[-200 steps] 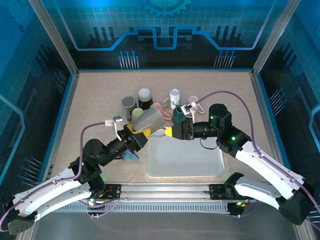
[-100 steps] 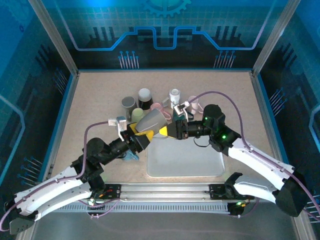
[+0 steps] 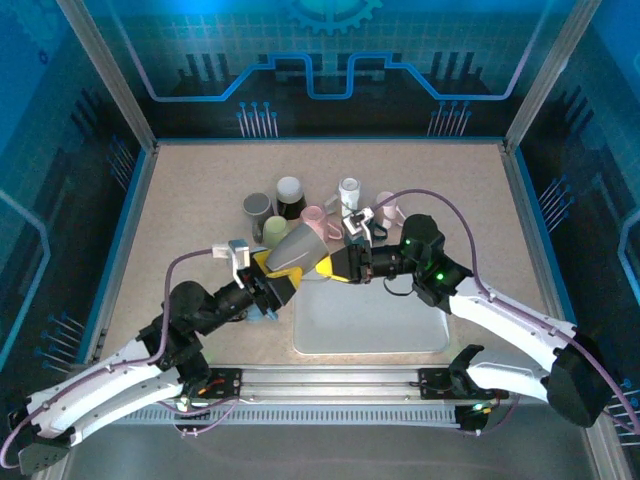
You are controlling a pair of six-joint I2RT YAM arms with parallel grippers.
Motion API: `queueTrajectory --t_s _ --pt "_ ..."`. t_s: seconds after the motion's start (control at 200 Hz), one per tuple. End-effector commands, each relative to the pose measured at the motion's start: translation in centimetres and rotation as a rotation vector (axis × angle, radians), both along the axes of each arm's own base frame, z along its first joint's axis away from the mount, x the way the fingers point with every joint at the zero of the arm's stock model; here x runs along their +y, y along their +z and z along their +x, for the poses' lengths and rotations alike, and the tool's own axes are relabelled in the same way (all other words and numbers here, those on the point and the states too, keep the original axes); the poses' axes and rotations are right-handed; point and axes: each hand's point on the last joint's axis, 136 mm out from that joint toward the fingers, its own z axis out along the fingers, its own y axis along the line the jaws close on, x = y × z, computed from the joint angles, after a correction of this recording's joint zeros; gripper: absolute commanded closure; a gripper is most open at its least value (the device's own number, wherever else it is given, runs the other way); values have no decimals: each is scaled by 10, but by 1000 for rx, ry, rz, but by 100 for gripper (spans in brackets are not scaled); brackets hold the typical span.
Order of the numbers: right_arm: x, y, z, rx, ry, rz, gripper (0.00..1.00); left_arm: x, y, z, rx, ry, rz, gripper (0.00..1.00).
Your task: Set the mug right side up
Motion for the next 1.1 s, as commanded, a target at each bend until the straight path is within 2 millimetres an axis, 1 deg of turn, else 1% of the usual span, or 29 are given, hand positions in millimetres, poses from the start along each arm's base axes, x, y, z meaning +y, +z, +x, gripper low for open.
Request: queueTrajectory --t_s 0.0,0.03,0.045,0.07,0.095,0.24,0.28,0.295,0.305,0.315,0.415,0.51,0.555,0.64,0.725,0.84,0.915,1.095 --pt "-7 23 11 -120 -87 31 97 11 8 -6 -2 17 -18 16" --pt "-9 22 11 -136 -98 18 99 13 6 -5 8 28 -12 13" --pt "-10 23 11 -148 -103 13 100 15 5 -5 11 32 -8 9" --pt "-12 22 11 -163 -114 0 100 17 4 -6 18 39 -5 6" --pt "-14 21 11 -180 -127 -17 100 19 3 -6 23 46 -2 1" --pt "-31 14 15 -312 -213 -156 100 32 -2 -6 63 91 22 1" --pt "-39 8 17 -349 -240 -231 100 36 -6 -5 82 113 35 1" --pt "-42 -1 18 -351 -249 -274 100 38 -5 -5 86 120 36 1" --pt "-44 5 20 -374 -261 -280 100 39 -7 -5 93 124 42 1" --pt "-46 7 21 -391 -274 -296 100 40 -7 -4 97 131 45 1" --pt "-66 -12 30 -501 -328 -497 100 51 -10 -4 130 172 69 1" --pt "-78 -27 37 -612 -352 -639 100 63 -11 -2 163 229 97 1" --pt "-80 -34 40 -666 -350 -699 100 69 -12 -1 178 256 112 1" --pt "-78 -47 47 -812 -338 -837 100 78 -11 -1 185 291 141 1" --pt "-74 -59 56 -937 -337 -938 100 95 -14 3 221 378 172 1" --pt "-64 -76 66 -999 -318 -988 100 111 -16 2 246 440 208 1" --pt "-58 -86 74 -1020 -316 -1023 100 116 -17 1 263 456 204 1" --pt "-38 -120 89 -1110 -260 -1111 100 115 -20 -2 294 440 192 1"
